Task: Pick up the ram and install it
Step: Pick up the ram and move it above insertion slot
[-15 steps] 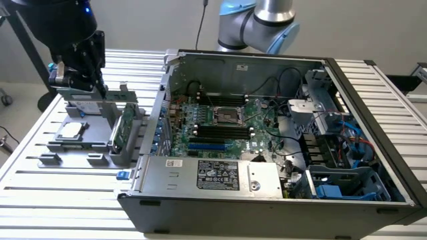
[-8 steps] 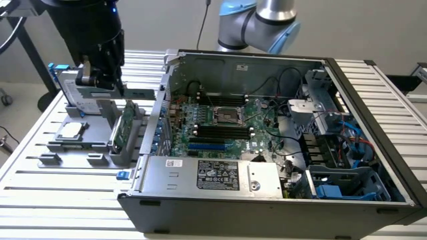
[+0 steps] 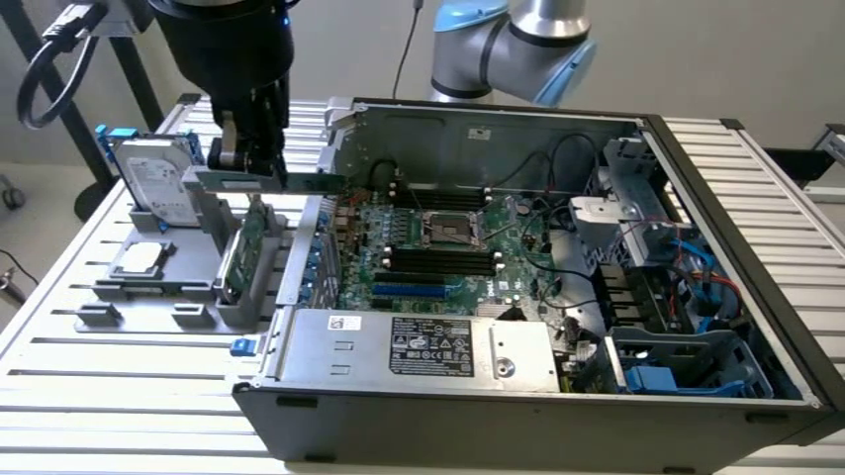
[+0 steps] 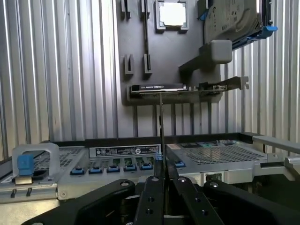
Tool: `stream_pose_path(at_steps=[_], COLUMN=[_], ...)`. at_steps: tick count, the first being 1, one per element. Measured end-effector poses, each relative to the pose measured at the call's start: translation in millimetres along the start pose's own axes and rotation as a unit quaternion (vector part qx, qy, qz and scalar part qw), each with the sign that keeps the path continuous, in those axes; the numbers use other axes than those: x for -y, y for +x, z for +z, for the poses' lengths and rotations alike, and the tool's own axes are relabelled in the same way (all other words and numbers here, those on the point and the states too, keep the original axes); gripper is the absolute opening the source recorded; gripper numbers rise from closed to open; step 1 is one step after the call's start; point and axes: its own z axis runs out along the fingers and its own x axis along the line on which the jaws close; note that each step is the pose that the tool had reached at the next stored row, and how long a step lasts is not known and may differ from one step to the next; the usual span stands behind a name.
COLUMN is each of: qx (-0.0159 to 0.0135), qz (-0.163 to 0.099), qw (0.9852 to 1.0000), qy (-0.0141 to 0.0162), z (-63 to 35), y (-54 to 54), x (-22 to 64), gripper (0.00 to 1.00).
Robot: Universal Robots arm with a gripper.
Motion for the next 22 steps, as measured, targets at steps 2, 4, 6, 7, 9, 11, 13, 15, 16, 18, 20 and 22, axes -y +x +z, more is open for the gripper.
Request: stream_pose_path(at_steps=[2,4,6,7,9,11,13,15,16,18,20,22], qx=[0.0023,0.0043,0.0062,0.0069,0.0077,0.0079,0.0079,0.0079,0.0078,0.0076,0.0070,0.0064], qz=[0.000,-0.001,-0.001,-0.001,-0.001,-0.001,-0.001,-0.002,-0.002,-0.002,-0.002,-0.003], qw=[1.0000,1.0000,1.0000,1.0000,1.0000,1.0000,1.0000,1.0000,1.0000,1.0000,1.0000,1.0000], qy=[-0.0001,-0.0002,-0.0003,-0.0004,-0.0005,-0.0005,-0.0005,-0.0005,-0.0006,-0.0006,-0.0006,-0.0007], z=[-0.3,-0.5,-0.7,-0.9,-1.2,-1.4,-1.0,0.6,1.5,4.1,7.7,11.0], y=[-0.4,-0.7,-1.1,-1.3,-1.7,-2.1,-2.3,-2.4,-2.5,-2.5,-2.9,-3.3], x=[9.0,18.0,27.4,31.8,40.8,50.1,59.1,68.3,72.8,81.9,90.4,98.1], gripper=[0.14,0.14,0.14,0.14,0.14,0.14,0.14,0.14,0.14,0.14,0.14,0.14])
